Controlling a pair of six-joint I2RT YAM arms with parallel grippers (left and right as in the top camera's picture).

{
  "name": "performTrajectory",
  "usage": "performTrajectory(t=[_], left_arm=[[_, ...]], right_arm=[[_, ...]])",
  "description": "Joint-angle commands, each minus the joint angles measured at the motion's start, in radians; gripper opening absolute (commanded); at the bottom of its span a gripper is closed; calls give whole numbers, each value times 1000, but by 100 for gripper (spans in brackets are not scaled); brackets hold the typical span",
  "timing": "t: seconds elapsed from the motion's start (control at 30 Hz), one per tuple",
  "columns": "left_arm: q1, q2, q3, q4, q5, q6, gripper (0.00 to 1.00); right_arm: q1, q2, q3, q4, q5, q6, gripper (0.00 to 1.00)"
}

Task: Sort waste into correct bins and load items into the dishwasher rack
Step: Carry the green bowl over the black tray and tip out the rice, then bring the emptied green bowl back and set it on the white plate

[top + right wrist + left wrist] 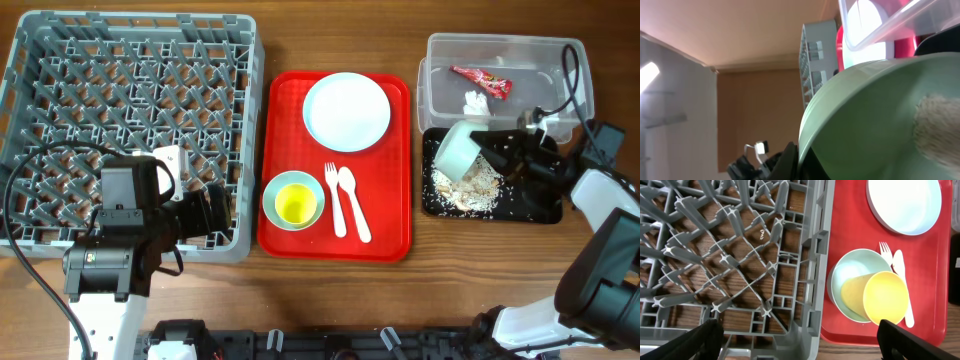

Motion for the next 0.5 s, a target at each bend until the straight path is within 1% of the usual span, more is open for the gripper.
performTrajectory(t=[0.0, 0.17, 0.3, 0.47], left_arm=[[2, 0, 19, 2, 2, 12, 100], [2, 0, 19, 3, 2, 13, 100], [2, 0, 19, 3, 2, 13, 100], [2, 0, 19, 3, 2, 13, 100]], right_arm=[[-47, 13, -5, 35, -54, 129, 4], [-113, 13, -5, 74, -54, 200, 4], [-145, 13, -5, 85, -54, 201, 4], [-136, 13, -5, 105, -55, 179, 4]])
